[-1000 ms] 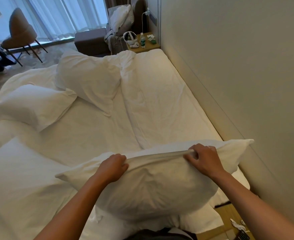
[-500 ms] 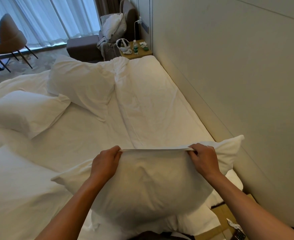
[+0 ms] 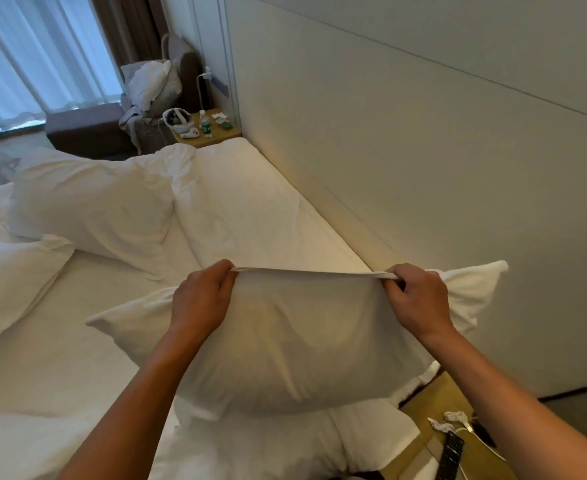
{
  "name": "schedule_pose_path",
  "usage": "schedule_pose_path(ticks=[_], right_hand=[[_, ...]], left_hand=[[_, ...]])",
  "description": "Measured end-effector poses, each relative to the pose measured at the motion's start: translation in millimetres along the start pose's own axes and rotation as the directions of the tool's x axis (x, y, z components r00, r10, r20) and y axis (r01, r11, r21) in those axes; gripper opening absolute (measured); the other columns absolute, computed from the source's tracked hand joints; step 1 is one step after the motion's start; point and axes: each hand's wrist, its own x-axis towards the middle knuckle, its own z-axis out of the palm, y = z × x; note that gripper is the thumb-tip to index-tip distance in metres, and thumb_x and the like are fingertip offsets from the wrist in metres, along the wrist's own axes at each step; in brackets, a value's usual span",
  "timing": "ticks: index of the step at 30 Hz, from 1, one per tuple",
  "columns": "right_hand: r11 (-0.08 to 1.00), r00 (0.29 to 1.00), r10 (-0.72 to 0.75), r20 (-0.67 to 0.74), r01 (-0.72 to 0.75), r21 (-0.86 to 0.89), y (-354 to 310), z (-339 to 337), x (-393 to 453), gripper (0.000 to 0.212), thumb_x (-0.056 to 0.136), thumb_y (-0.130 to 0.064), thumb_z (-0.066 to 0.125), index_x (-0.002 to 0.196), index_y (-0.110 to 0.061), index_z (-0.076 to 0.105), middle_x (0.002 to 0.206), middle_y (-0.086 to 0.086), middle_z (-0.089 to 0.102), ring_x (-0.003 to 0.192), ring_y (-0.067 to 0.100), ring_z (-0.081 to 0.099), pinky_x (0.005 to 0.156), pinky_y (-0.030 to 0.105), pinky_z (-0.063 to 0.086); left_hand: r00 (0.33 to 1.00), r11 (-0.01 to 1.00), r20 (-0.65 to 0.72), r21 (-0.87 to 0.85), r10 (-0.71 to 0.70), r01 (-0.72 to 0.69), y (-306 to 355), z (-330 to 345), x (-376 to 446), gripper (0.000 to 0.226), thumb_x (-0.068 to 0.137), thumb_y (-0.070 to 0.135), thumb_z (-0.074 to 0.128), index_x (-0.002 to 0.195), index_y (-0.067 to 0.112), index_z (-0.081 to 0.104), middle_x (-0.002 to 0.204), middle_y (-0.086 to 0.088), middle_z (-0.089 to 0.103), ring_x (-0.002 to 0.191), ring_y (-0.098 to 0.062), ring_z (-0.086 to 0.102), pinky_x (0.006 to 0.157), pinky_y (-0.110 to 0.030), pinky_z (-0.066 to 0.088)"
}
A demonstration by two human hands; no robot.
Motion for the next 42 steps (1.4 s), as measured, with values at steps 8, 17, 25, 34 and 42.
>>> schedule_pose_path(ticks=[8, 17, 25, 34, 42], right_hand=[[0.978, 0.978, 0.209, 0.012, -0.208, -0.031, 34, 14, -31, 0.016, 0.098, -0.027, 0.064, 0.093, -0.024, 0.079, 0.084, -0.005, 0.075, 0.072, 0.017, 0.061, 0.070, 0.036, 0.051], [0.947, 0.945, 0.320, 0.065, -0.322, 0.017, 88, 67, -16, 0.021, 0.100, -0.028, 0.058, 0.098, -0.024, 0.078, 0.092, -0.005, 0.075, 0.079, 0.019, 0.062, 0.083, 0.042, 0.054], [0.980, 0.964, 0.199, 0.174, -0.194, -0.042, 145, 102, 31, 0.041, 0.105, -0.042, 0.050, 0.068, -0.027, 0.043, 0.062, -0.009, 0.048, 0.065, 0.020, 0.051, 0.077, 0.038, 0.053], [0.982, 0.952, 0.179, 0.247, -0.187, 0.008, 173, 112, 87, 0.040, 0.105, -0.046, 0.047, 0.071, -0.026, 0.039, 0.060, -0.008, 0.051, 0.058, 0.009, 0.050, 0.052, 0.033, 0.038], [0.978, 0.929, 0.198, 0.313, -0.211, 0.005, 164, 94, 87, 0.033, 0.105, -0.042, 0.046, 0.076, -0.027, 0.053, 0.071, -0.010, 0.059, 0.068, 0.017, 0.057, 0.061, 0.040, 0.048]], left_hand=[[0.985, 0.997, 0.157, -0.045, 0.069, -0.063, 9, 44, 20, 0.023, 0.104, 0.038, 0.043, 0.092, 0.031, 0.061, 0.074, 0.006, 0.064, 0.071, -0.022, 0.060, 0.058, -0.033, 0.046], [0.937, 0.992, 0.345, -0.092, -0.053, 0.090, 11, 91, 38, 0.023, 0.103, 0.046, 0.047, 0.089, 0.029, 0.055, 0.076, 0.004, 0.065, 0.074, -0.021, 0.063, 0.066, -0.037, 0.052], [0.855, 0.961, 0.441, 0.152, -0.274, 0.229, 8, 118, 74, 0.019, 0.094, 0.022, 0.051, 0.081, 0.013, 0.060, 0.074, -0.001, 0.062, 0.072, -0.025, 0.060, 0.066, -0.038, 0.049], [0.967, 0.977, 0.226, 0.199, -0.118, 0.072, 19, 128, 111, 0.025, 0.100, 0.020, 0.052, 0.114, 0.026, 0.072, 0.108, 0.000, 0.069, 0.104, -0.026, 0.060, 0.080, -0.039, 0.049], [0.960, 0.974, 0.244, 0.211, -0.135, 0.084, 18, 121, 112, 0.023, 0.103, 0.030, 0.043, 0.104, 0.029, 0.067, 0.089, 0.002, 0.065, 0.088, -0.023, 0.062, 0.068, -0.038, 0.050]])
